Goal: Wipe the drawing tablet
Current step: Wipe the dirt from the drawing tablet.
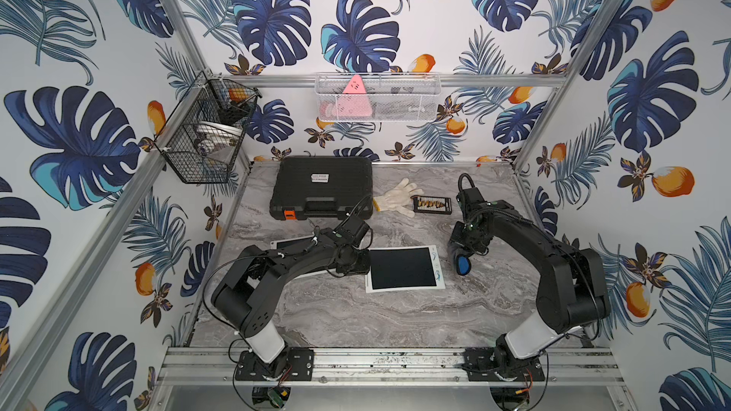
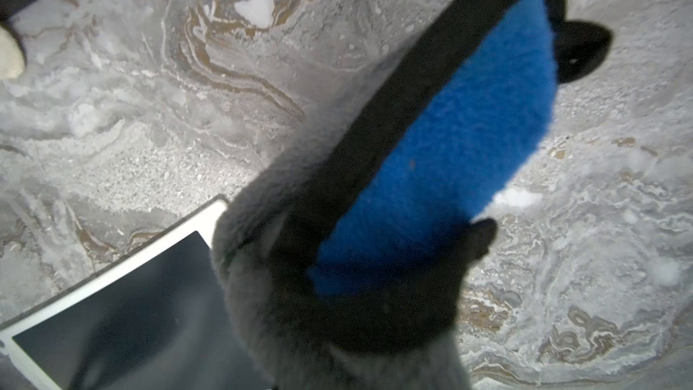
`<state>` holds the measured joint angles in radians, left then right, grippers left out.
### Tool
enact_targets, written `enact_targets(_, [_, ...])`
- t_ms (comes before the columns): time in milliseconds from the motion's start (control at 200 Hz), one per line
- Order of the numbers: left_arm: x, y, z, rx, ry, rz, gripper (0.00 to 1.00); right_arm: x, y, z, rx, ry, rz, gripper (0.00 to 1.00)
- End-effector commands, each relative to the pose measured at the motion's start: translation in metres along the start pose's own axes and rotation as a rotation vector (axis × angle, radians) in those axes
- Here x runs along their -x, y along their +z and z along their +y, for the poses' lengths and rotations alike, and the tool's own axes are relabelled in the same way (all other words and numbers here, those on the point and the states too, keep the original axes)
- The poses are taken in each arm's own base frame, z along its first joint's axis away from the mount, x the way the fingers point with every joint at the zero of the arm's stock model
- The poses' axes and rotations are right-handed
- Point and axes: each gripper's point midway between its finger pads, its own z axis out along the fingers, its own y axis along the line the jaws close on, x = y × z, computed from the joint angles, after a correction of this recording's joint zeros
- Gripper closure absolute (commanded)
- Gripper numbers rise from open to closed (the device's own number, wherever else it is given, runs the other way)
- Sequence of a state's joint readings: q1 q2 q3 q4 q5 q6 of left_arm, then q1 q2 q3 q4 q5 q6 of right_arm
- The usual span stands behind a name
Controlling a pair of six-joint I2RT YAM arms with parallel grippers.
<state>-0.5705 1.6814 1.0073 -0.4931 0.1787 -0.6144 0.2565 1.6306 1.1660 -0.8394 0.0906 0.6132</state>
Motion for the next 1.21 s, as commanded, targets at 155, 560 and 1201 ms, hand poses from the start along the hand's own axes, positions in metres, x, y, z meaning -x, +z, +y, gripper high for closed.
enact_targets(155, [0.003, 0.011, 0.015, 0.121, 0.017, 0.005, 0.74, -0.019, 0.006, 0.016, 0.068, -0.037, 0.034, 1.00])
enact_targets(560, [0.010, 0.011, 0.003, 0.097, 0.024, -0.015, 0.65, -0.034, 0.026, 0.021, 0.101, -0.035, 0.097, 1.00])
enact_targets(1201, [0.014, 0.019, -0.004, 0.094, 0.037, -0.005, 0.67, -0.029, 0.044, 0.033, 0.105, -0.053, 0.125, 1.00])
